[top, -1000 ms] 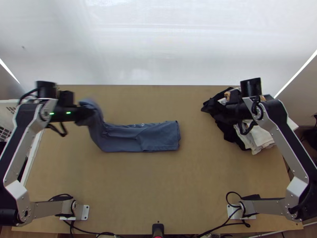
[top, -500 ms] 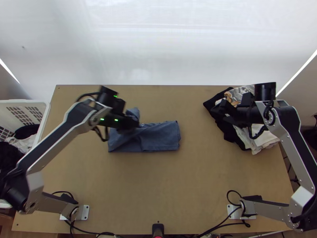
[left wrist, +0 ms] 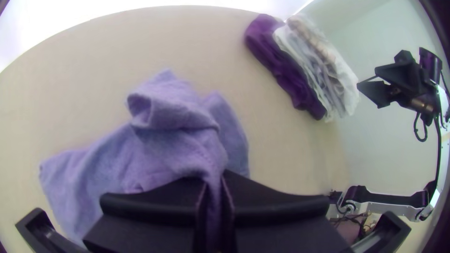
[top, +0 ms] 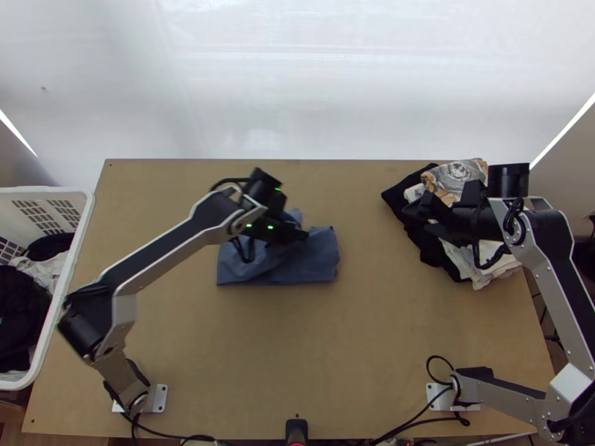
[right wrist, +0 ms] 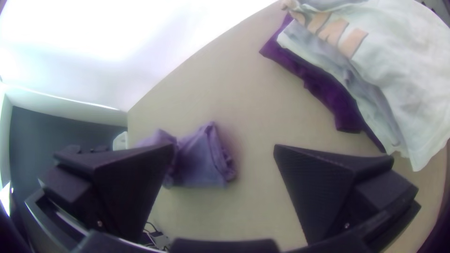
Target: Fold the t-shirt
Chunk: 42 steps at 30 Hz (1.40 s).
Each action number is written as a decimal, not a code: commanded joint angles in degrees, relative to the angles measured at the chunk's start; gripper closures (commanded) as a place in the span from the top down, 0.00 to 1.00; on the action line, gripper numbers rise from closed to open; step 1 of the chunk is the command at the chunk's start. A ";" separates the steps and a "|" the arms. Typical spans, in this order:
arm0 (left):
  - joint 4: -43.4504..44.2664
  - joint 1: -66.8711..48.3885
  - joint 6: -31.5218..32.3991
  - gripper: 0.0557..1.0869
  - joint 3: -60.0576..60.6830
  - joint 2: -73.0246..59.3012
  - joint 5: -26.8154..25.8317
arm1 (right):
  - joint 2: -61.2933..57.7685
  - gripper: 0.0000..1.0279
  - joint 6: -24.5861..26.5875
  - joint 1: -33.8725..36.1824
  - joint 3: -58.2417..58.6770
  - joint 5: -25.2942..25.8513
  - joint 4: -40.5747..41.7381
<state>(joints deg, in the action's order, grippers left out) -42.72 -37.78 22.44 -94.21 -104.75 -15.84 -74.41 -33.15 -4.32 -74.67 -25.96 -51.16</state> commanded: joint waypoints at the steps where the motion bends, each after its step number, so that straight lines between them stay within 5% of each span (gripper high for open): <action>1: -0.17 -5.46 0.24 0.11 -7.21 -5.90 0.10 | 0.85 0.96 -0.43 0.19 0.93 0.03 0.00; 4: -2.54 -6.78 -2.22 0.95 -9.94 -6.17 -1.30 | 1.37 0.96 -0.69 0.19 0.93 0.03 0.00; 14: -4.13 -4.94 -1.08 0.96 -15.82 0.07 -4.38 | 0.67 0.96 -0.78 -8.34 6.21 0.82 1.85; 21: -12.04 2.80 -4.24 0.96 -14.68 2.80 -5.79 | -8.47 0.96 -2.01 -20.82 8.40 6.88 4.93; 27: -12.74 6.75 -4.95 0.96 -10.38 7.81 -5.79 | -18.49 0.96 -1.04 -31.72 3.92 19.28 7.91; 33: -12.74 9.74 -4.95 0.96 -8.97 10.09 -5.79 | -24.64 0.96 -1.04 -36.29 -5.31 17.34 7.39; 40: -12.65 12.47 -4.86 0.96 -8.09 11.85 -5.79 | -33.34 0.88 0.89 -36.73 -13.57 19.45 8.00; 42: -12.65 12.91 -4.86 0.96 -8.00 12.29 -5.79 | -35.10 0.74 1.51 -36.38 -14.27 21.74 8.00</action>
<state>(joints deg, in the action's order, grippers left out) -55.22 -27.24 17.67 -103.11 -94.21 -21.61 -102.24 -33.23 -39.59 -83.18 -8.19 -43.51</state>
